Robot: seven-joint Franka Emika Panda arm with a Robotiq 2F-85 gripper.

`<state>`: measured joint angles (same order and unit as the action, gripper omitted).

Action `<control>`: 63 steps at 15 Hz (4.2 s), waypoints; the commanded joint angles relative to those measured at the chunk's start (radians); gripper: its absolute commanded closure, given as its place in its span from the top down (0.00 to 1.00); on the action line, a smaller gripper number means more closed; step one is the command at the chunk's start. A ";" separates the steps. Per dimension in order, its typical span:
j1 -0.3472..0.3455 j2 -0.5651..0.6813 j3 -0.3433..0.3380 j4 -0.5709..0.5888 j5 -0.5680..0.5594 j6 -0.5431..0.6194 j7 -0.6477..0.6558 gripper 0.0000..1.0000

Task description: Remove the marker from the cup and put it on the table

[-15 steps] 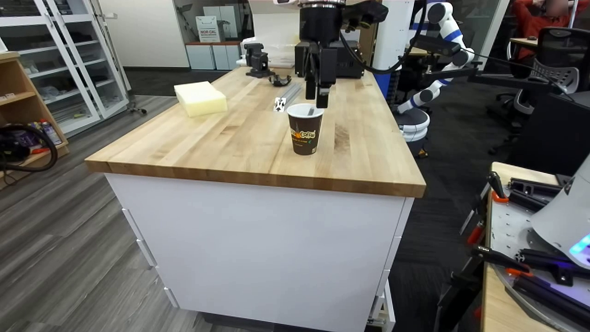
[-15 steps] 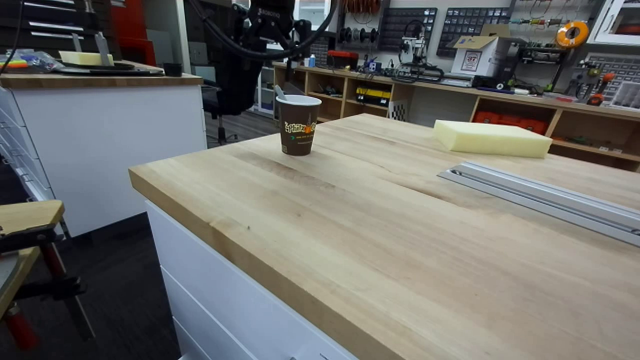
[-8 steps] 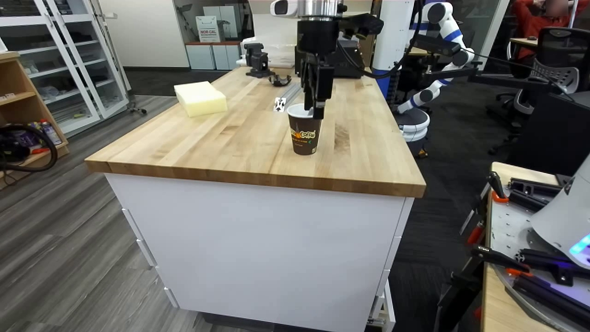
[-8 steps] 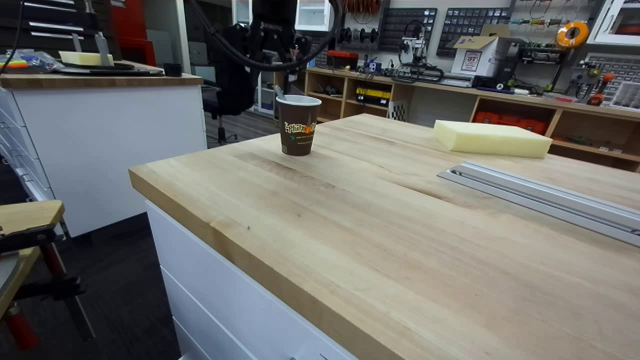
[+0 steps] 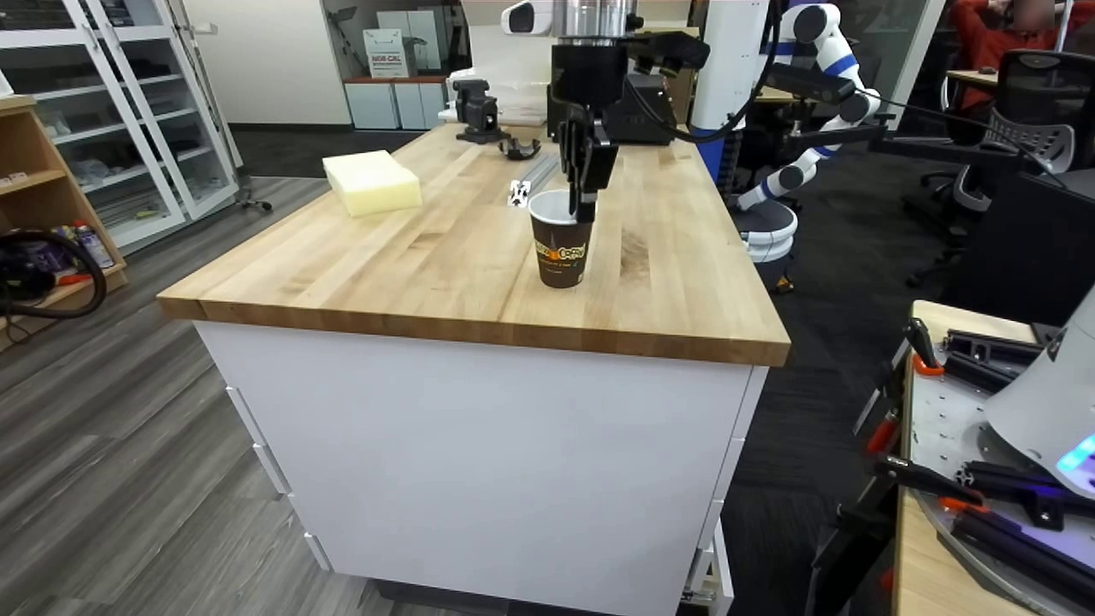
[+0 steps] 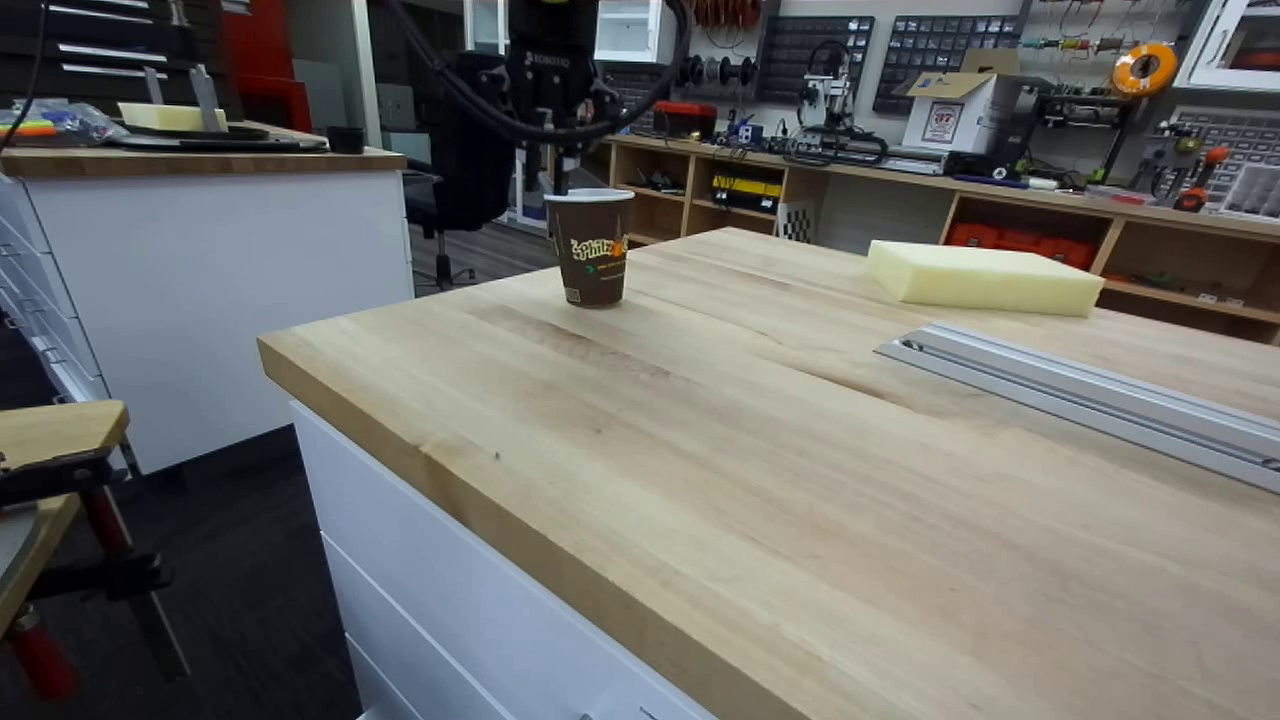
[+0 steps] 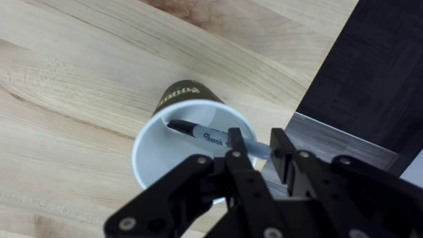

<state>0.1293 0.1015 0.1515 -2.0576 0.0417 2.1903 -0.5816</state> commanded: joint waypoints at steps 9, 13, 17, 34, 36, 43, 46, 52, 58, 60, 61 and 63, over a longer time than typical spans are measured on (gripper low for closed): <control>-0.009 -0.006 0.000 0.001 -0.014 0.016 -0.008 0.06; -0.012 -0.009 -0.003 0.011 -0.017 0.008 -0.007 0.06; -0.014 -0.010 -0.004 0.048 -0.019 -0.063 -0.020 0.06; -0.032 -0.035 -0.026 0.243 -0.072 -0.224 -0.049 0.06; -0.045 -0.058 -0.039 0.241 -0.067 -0.181 -0.018 0.06; -0.126 -0.072 -0.141 0.225 -0.110 -0.113 0.182 0.06; -0.153 -0.057 -0.173 0.221 -0.155 -0.131 0.254 0.06; -0.173 -0.007 -0.206 0.237 -0.280 -0.177 0.428 0.06; -0.194 0.013 -0.227 0.252 -0.228 -0.220 0.480 0.48; -0.201 0.010 -0.230 0.245 -0.210 -0.213 0.479 0.62; -0.207 0.001 -0.228 0.231 -0.190 -0.196 0.455 0.69; -0.203 0.009 -0.225 0.230 -0.204 -0.187 0.460 0.57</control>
<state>-0.0722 0.1099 -0.0749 -1.8302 -0.1619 2.0076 -0.1211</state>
